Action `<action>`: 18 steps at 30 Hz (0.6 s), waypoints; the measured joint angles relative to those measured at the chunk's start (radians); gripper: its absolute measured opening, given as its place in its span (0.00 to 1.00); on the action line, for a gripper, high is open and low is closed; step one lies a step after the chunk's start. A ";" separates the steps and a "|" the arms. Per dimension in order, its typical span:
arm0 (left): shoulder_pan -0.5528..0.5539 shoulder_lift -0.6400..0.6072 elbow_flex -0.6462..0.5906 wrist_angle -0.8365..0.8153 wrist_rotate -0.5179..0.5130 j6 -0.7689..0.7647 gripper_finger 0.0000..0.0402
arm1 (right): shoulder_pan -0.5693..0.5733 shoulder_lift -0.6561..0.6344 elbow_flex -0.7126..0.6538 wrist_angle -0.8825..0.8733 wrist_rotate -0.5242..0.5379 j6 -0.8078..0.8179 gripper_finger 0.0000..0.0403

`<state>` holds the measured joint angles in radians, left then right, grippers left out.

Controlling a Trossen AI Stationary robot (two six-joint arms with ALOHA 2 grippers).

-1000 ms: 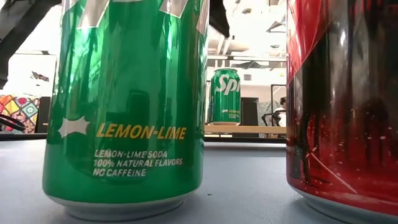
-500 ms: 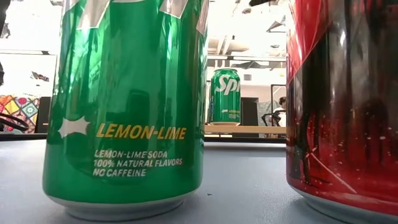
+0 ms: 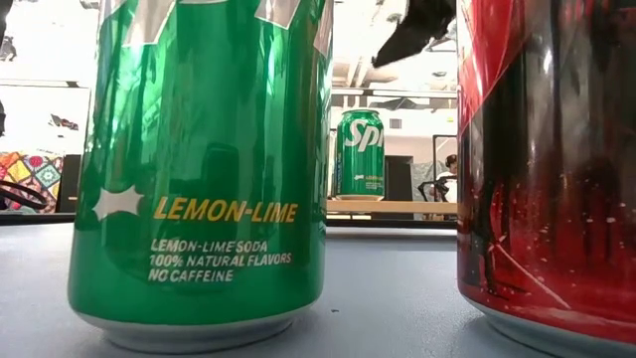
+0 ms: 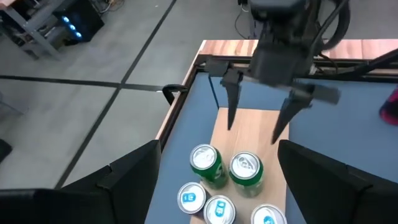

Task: Place canned beverage on shelf
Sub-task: Put the green soda can on the shelf aligned with other green soda can

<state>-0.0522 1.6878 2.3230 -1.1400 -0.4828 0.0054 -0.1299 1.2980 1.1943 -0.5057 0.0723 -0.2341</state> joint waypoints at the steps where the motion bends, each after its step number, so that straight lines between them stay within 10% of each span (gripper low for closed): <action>1: 0.000 0.000 0.000 0.000 0.000 -0.004 0.77 | -0.001 0.000 -0.024 0.029 0.013 -0.002 0.76; 18: 0.001 0.000 0.000 -0.002 0.000 -0.007 0.77 | 0.002 0.036 -0.214 0.318 0.113 -0.086 0.75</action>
<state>-0.0517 1.6878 2.3226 -1.1420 -0.4828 -0.0013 -0.1277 1.3343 0.9798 -0.1879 0.1852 -0.3199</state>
